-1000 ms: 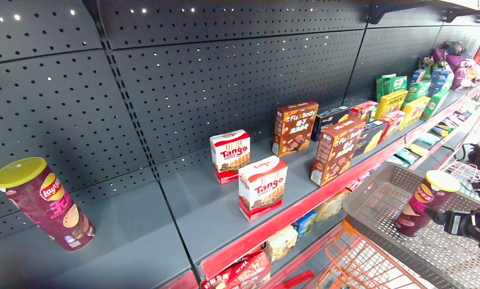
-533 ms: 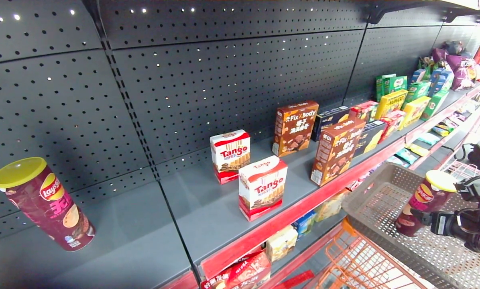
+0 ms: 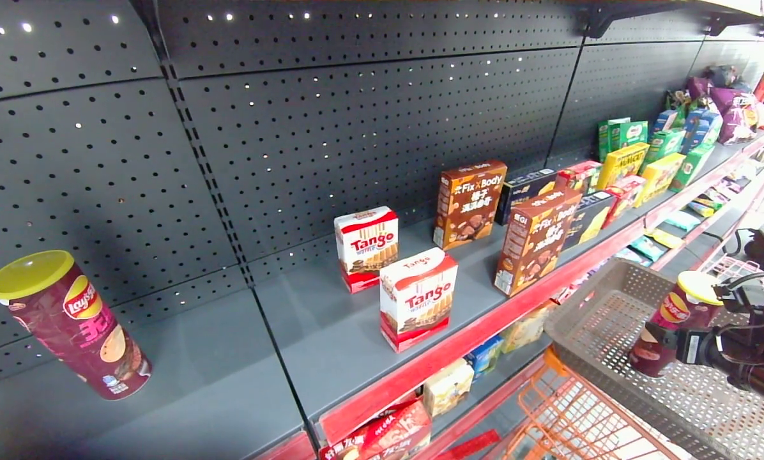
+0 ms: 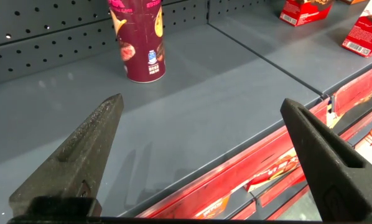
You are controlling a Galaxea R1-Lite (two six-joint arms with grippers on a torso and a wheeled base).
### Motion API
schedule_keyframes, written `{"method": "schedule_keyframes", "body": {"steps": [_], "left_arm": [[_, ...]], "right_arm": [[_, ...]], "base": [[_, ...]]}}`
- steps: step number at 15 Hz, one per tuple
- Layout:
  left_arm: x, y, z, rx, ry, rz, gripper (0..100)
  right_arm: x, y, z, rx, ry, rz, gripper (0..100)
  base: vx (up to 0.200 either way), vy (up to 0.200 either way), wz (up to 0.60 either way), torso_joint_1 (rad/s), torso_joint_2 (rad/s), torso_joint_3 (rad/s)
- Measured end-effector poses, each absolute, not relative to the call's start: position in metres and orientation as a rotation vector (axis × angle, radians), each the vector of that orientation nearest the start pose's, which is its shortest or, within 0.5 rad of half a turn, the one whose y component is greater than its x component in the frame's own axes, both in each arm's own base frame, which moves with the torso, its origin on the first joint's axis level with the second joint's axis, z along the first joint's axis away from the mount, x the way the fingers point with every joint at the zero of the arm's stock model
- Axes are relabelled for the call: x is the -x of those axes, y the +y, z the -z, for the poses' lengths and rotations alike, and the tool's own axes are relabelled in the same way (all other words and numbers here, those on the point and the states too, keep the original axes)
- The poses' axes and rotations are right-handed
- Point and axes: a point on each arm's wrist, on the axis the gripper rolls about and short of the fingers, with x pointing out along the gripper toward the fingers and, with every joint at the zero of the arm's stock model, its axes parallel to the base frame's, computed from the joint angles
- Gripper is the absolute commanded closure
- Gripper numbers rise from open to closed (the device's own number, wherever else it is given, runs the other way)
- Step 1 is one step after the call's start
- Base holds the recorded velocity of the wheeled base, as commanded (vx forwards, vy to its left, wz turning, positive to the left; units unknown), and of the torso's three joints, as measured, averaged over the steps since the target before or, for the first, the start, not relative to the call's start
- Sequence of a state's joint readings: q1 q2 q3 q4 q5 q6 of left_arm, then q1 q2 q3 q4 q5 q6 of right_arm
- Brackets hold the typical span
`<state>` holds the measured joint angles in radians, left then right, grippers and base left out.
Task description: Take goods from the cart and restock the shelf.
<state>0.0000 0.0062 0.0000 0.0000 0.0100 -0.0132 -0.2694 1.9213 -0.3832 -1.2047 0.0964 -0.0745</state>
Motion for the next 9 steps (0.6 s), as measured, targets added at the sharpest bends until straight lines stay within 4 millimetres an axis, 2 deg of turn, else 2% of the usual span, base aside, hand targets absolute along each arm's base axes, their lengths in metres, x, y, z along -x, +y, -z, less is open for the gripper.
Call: {"method": "schedule_keyframes", "body": {"steps": [5, 8, 9], "left_arm": [[0.022, 0.000, -0.076, 0.013, 0.006, -0.010, 0], [0.022, 0.000, -0.076, 0.013, 0.006, -0.010, 0], [0.022, 0.000, -0.076, 0.013, 0.006, -0.010, 0]], "right_arm": [[-0.288, -0.080, -0.075, 0.042, 0.294, 0.164, 0], [-0.315, -0.083, -0.067, 0.062, 0.276, 0.151, 0], [-0.328, -0.083, -0.064, 0.071, 0.258, 0.142, 100]], "base": [[0.000, 0.000, 0.00, 0.000, 0.00, 0.000], [0.000, 0.000, 0.00, 0.000, 0.00, 0.000], [0.000, 0.000, 0.00, 0.000, 0.00, 0.000]]}}
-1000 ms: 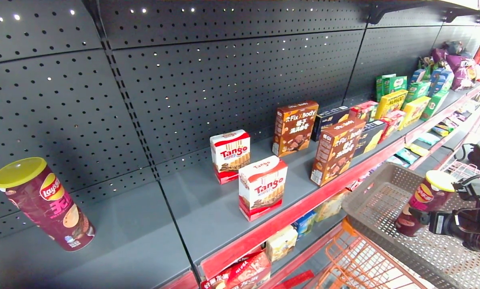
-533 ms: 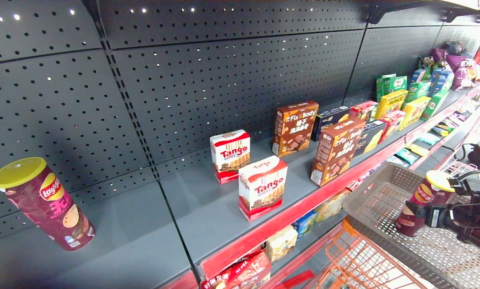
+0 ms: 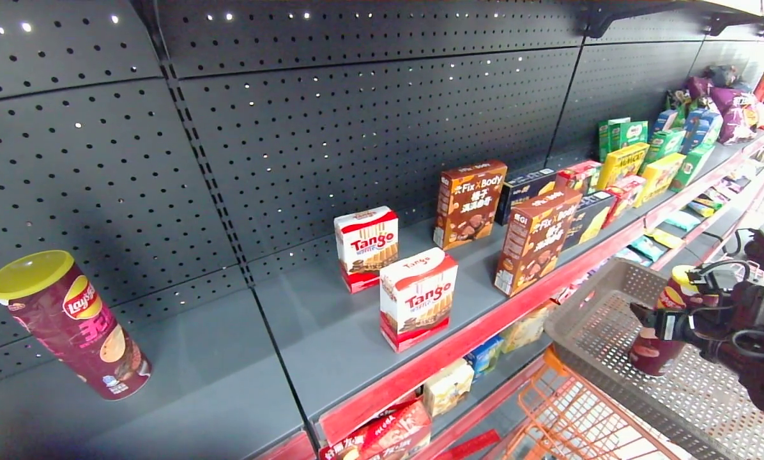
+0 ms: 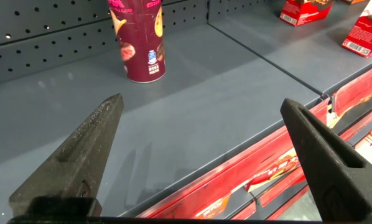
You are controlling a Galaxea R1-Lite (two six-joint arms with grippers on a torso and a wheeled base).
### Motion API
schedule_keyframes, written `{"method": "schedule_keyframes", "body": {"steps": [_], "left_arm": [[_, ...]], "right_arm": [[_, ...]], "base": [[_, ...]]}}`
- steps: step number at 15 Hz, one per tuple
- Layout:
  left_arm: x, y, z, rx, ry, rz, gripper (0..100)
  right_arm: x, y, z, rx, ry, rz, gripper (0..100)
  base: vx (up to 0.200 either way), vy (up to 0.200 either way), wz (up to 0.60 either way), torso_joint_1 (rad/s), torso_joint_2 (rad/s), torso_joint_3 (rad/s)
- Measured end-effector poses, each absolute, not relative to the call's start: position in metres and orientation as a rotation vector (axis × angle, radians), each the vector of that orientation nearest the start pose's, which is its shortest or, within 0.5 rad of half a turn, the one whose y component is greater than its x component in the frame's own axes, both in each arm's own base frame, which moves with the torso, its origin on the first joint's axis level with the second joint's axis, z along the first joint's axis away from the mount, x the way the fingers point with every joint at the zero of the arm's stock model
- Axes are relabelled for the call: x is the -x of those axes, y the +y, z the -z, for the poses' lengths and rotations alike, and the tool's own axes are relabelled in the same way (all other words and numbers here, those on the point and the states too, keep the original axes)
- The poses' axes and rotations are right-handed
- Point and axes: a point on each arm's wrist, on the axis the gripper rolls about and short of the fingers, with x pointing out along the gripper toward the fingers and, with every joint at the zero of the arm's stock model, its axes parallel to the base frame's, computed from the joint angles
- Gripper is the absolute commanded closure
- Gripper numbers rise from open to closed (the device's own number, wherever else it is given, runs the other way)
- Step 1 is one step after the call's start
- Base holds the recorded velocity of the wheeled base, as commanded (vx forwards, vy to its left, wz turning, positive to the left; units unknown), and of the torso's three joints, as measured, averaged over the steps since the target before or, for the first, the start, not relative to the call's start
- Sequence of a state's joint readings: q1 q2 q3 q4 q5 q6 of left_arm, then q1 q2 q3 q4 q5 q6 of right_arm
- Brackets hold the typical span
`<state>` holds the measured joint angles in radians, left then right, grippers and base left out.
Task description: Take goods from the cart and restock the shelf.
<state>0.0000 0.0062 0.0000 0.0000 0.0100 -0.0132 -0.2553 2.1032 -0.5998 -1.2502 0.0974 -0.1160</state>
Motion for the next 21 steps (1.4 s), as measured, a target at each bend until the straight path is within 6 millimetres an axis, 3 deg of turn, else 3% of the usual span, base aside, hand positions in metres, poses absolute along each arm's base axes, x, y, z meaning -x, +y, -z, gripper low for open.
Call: {"method": "schedule_keyframes", "body": {"steps": [2, 4, 8, 11, 14, 16, 19, 21], "left_arm": [[0.022, 0.000, -0.076, 0.013, 0.007, -0.010, 0], [0.022, 0.000, -0.076, 0.014, 0.006, -0.010, 0], [0.022, 0.000, -0.076, 0.014, 0.007, -0.010, 0], [0.022, 0.000, -0.076, 0.014, 0.006, -0.010, 0], [0.022, 0.000, -0.076, 0.013, 0.006, -0.010, 0], [0.022, 0.000, -0.076, 0.013, 0.007, -0.010, 0], [0.022, 0.000, -0.076, 0.013, 0.006, -0.010, 0], [0.022, 0.000, -0.076, 0.013, 0.006, -0.010, 0]], "right_arm": [[-0.358, -0.085, -0.058, 0.131, 0.213, 0.124, 100], [-0.372, -0.086, -0.052, 0.170, 0.200, 0.119, 100], [-0.366, -0.084, -0.049, 0.168, 0.207, 0.116, 100], [-0.352, -0.083, -0.057, 0.168, 0.213, 0.126, 100], [-0.328, -0.087, -0.083, 0.176, 0.187, 0.158, 100], [-0.301, -0.086, -0.119, 0.193, 0.127, 0.185, 100], [-0.230, -0.064, -0.191, 0.241, -0.035, 0.264, 100], [-0.174, -0.044, -0.214, 0.245, -0.074, 0.327, 100]], "base": [[0.000, 0.000, 0.00, 0.000, 0.00, 0.000], [0.000, 0.000, 0.00, 0.000, 0.00, 0.000], [0.000, 0.000, 0.00, 0.000, 0.00, 0.000], [0.000, 0.000, 0.00, 0.000, 0.00, 0.000], [0.000, 0.000, 0.00, 0.000, 0.00, 0.000], [0.000, 0.000, 0.00, 0.000, 0.00, 0.000], [0.000, 0.000, 0.00, 0.000, 0.00, 0.000], [0.000, 0.000, 0.00, 0.000, 0.00, 0.000]]}}
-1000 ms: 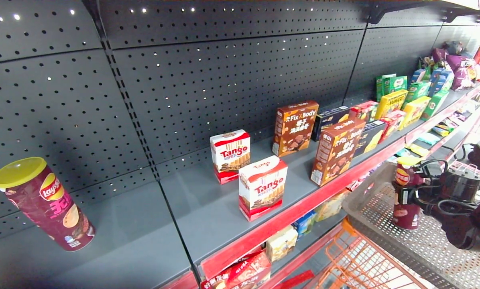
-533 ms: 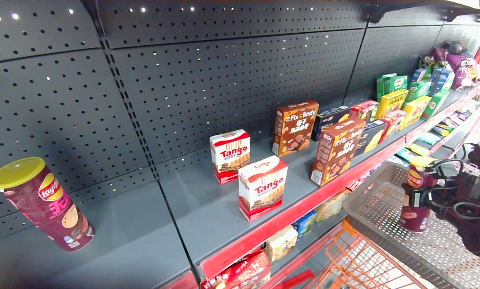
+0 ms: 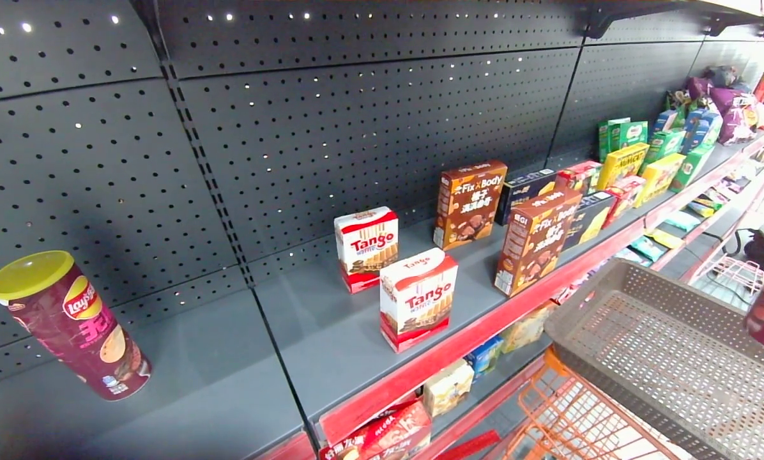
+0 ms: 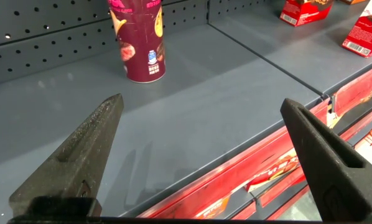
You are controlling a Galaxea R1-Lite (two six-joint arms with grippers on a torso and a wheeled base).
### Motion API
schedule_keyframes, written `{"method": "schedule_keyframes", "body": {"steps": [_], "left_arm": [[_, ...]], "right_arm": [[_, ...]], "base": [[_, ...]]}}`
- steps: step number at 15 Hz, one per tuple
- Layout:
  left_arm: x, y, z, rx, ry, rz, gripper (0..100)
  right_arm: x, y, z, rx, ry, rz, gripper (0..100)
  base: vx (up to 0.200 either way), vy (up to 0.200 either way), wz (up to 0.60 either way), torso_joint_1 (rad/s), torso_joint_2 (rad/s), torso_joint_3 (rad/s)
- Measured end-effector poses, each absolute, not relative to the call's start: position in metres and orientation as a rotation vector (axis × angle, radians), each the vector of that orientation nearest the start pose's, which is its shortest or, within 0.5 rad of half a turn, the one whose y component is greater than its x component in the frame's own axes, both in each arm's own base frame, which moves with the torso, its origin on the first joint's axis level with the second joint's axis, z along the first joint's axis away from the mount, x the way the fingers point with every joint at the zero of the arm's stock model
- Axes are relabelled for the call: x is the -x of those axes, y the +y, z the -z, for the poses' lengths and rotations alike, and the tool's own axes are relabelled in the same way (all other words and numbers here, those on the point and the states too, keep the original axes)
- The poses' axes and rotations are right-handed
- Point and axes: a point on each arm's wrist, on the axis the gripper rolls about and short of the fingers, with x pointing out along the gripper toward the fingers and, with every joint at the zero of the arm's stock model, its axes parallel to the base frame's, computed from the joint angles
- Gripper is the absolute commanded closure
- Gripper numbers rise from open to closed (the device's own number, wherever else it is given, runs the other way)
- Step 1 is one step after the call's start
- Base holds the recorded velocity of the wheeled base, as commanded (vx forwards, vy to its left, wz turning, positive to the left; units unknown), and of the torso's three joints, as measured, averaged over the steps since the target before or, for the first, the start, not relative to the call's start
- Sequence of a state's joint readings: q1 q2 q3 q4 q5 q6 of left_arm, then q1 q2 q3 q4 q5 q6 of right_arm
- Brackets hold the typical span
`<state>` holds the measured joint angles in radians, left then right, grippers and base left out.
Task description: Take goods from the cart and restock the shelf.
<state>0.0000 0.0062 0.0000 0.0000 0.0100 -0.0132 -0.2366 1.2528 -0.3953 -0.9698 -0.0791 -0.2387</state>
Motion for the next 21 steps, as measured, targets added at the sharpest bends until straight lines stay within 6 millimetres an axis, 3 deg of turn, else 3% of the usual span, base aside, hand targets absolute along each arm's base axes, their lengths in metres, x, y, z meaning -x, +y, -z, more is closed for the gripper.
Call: {"method": "schedule_keyframes", "body": {"steps": [3, 6, 9, 13, 17, 21], "left_arm": [[0.022, 0.000, -0.076, 0.013, 0.006, -0.010, 0], [0.022, 0.000, -0.076, 0.014, 0.006, -0.010, 0], [0.022, 0.000, -0.076, 0.013, 0.007, -0.010, 0], [0.022, 0.000, -0.076, 0.014, 0.007, -0.010, 0], [0.022, 0.000, -0.076, 0.014, 0.006, -0.010, 0], [0.022, 0.000, -0.076, 0.013, 0.006, -0.010, 0]], "right_arm": [[-0.109, -0.028, -0.208, 0.141, -0.044, 0.412, 100], [-0.072, -0.021, -0.191, 0.084, -0.030, 0.524, 100], [-0.062, -0.020, -0.187, 0.084, -0.044, 0.548, 100], [-0.062, -0.019, -0.183, 0.108, -0.020, 0.481, 100], [-0.060, -0.018, -0.196, 0.171, 0.017, 0.410, 100], [-0.051, -0.014, -0.195, 0.237, -0.008, 0.331, 100]], "base": [[0.000, 0.000, 0.00, 0.000, 0.00, 0.000], [0.000, 0.000, 0.00, 0.000, 0.00, 0.000], [0.000, 0.000, 0.00, 0.000, 0.00, 0.000], [0.000, 0.000, 0.00, 0.000, 0.00, 0.000], [0.000, 0.000, 0.00, 0.000, 0.00, 0.000], [0.000, 0.000, 0.30, 0.000, 0.00, 0.000]]}}
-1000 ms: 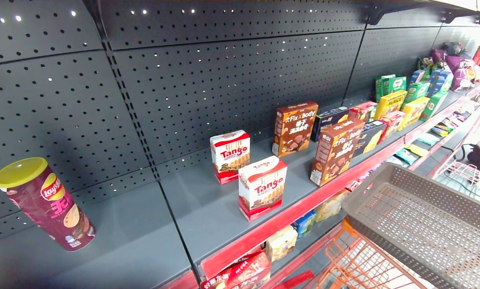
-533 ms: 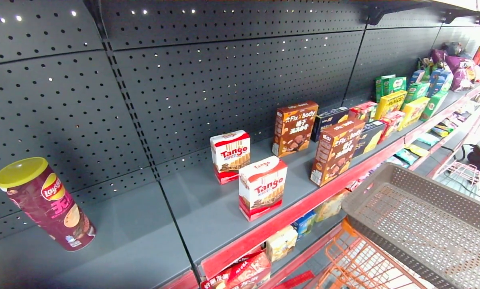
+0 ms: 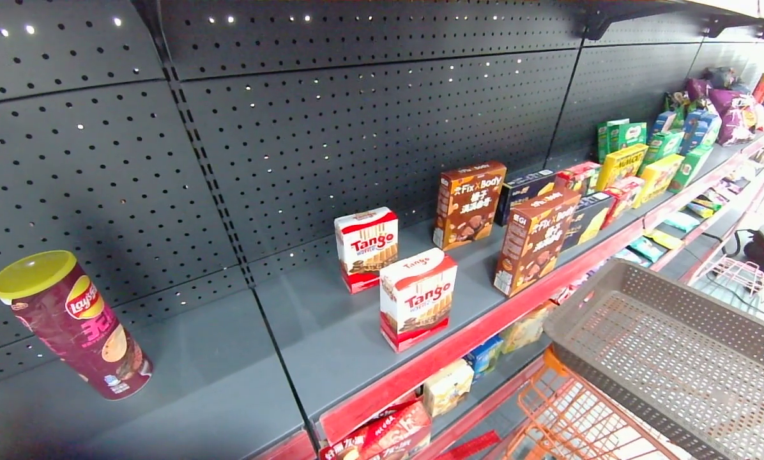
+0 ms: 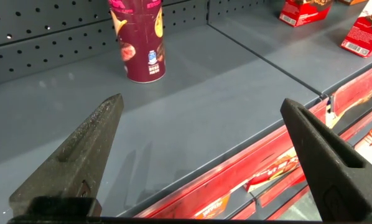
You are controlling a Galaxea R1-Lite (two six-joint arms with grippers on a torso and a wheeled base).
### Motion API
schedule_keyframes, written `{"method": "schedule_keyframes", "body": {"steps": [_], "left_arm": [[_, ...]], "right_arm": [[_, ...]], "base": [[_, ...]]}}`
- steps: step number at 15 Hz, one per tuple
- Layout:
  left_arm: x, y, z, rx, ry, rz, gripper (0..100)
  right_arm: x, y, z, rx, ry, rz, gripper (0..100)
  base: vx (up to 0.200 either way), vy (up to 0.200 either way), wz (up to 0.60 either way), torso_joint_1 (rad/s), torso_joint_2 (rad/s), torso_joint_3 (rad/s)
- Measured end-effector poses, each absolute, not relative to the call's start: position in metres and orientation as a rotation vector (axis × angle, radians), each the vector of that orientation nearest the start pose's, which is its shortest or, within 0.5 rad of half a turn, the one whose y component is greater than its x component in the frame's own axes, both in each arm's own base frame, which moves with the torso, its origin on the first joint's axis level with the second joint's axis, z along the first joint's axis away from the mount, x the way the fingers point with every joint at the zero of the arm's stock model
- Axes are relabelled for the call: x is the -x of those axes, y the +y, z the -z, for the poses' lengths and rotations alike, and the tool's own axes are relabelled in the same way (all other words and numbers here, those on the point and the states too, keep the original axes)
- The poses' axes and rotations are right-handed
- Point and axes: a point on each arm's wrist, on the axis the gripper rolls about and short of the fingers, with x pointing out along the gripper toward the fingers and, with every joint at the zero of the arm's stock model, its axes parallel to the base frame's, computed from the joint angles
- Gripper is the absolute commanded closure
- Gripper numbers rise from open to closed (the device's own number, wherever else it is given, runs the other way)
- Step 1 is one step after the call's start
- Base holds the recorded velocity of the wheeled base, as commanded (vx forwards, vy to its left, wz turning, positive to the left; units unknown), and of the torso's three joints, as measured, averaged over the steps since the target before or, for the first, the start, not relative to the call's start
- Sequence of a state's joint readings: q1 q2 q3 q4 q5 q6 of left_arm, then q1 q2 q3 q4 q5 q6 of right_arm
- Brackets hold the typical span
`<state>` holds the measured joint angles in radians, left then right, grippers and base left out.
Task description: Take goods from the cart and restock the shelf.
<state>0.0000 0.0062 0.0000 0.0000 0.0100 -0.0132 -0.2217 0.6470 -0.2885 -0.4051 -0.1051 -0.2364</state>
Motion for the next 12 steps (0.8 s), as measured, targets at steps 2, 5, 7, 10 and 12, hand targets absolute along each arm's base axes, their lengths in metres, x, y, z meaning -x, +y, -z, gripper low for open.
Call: {"method": "schedule_keyframes", "body": {"steps": [2, 5, 7, 10, 12], "left_arm": [[0.022, 0.000, -0.076, 0.013, 0.007, -0.009, 0], [0.022, 0.000, -0.076, 0.007, 0.007, -0.009, 0], [0.022, 0.000, -0.076, 0.005, 0.006, -0.006, 0], [0.022, 0.000, -0.076, -0.002, 0.006, -0.004, 0], [0.022, 0.000, -0.076, -0.013, 0.007, -0.005, 0]], "right_arm": [[-0.047, -0.013, -0.196, 0.263, -0.029, 0.320, 100], [-0.042, -0.011, -0.196, 0.281, -0.047, 0.319, 100], [-0.038, -0.011, -0.196, 0.282, -0.063, 0.322, 100], [-0.036, -0.010, -0.195, 0.282, -0.063, 0.323, 100], [-0.035, -0.010, -0.195, 0.285, -0.064, 0.321, 100]], "base": [[0.000, 0.000, 0.60, 0.002, 0.00, 0.005], [0.000, 0.000, 0.60, 0.002, 0.01, -0.001], [0.000, 0.000, 0.30, 0.004, 0.00, 0.001], [0.000, 0.000, 0.00, 0.000, 0.00, 0.000], [0.000, 0.000, 0.00, 0.000, 0.00, 0.000]]}}
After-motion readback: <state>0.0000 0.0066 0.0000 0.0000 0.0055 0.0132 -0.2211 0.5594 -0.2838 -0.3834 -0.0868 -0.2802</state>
